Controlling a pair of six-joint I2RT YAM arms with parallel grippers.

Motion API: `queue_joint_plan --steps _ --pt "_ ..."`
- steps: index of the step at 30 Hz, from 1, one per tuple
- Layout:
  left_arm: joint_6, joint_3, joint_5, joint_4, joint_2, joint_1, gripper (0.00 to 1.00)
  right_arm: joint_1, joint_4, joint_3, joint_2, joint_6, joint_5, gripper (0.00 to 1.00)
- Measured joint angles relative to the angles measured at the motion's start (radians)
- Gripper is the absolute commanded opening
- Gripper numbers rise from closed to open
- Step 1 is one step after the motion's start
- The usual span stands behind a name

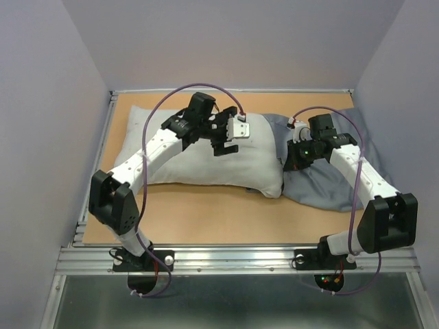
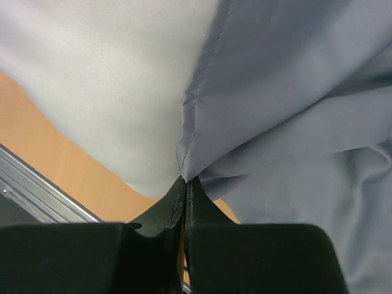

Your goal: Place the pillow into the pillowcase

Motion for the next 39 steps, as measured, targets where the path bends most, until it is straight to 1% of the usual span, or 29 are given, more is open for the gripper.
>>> queue_joint_plan --steps 3,5,7,10,11,14,16,17,18,19,21,23,26,29,32,39 --pt "0.063 -0.071 -0.013 0.032 -0.100 -0.042 0.99 -0.002 0.004 0.001 0.000 0.017 -0.017 0.01" --pt "0.090 -0.163 -0.031 0.082 -0.151 -0.108 0.99 -0.003 0.004 0.001 0.000 0.030 -0.029 0.00" --pt "0.101 -0.251 -0.057 0.141 -0.165 -0.175 0.99 -0.005 0.005 0.001 0.000 0.039 -0.039 0.00" --pt "0.114 -0.361 -0.082 0.237 -0.132 -0.265 0.99 -0.013 0.005 0.001 -0.002 0.054 -0.052 0.00" --pt "0.116 -0.398 -0.093 0.299 -0.110 -0.285 0.99 -0.015 0.005 0.000 -0.002 0.059 -0.055 0.01" --pt "0.121 -0.453 -0.109 0.438 -0.064 -0.315 0.99 -0.020 0.005 0.000 -0.010 0.069 -0.064 0.01" --pt "0.123 -0.460 -0.115 0.516 -0.030 -0.325 0.99 -0.021 0.004 0.000 -0.019 0.074 -0.066 0.01" --pt "0.124 -0.455 -0.117 0.548 -0.011 -0.327 0.19 -0.022 0.004 0.000 -0.024 0.074 -0.066 0.01" --pt "0.124 -0.427 -0.131 0.566 0.023 -0.328 0.18 -0.022 0.003 0.000 -0.032 0.074 -0.067 0.01" --pt "0.081 -0.390 -0.198 0.565 0.052 -0.328 0.18 -0.022 0.003 0.000 -0.035 0.074 -0.068 0.01" --pt "-0.008 -0.301 -0.270 0.562 0.108 -0.314 0.18 -0.024 0.003 0.000 -0.048 0.074 -0.069 0.01" --pt "-0.082 -0.223 -0.315 0.558 0.140 -0.283 0.18 -0.028 0.005 0.000 -0.058 0.073 -0.068 0.01" --pt "-0.150 -0.156 -0.344 0.545 0.145 -0.239 0.18 -0.034 0.025 0.000 -0.071 0.070 -0.070 0.01" --pt "-0.182 -0.131 -0.360 0.540 0.146 -0.227 0.18 -0.041 0.021 0.012 -0.077 0.083 -0.106 0.01" --pt "-0.197 -0.129 -0.379 0.539 0.158 -0.237 0.18 -0.041 0.011 0.074 -0.068 0.124 -0.158 0.01" --pt "-0.200 -0.150 -0.431 0.547 0.187 -0.304 0.18 -0.080 0.037 0.326 0.051 0.319 -0.336 0.01"
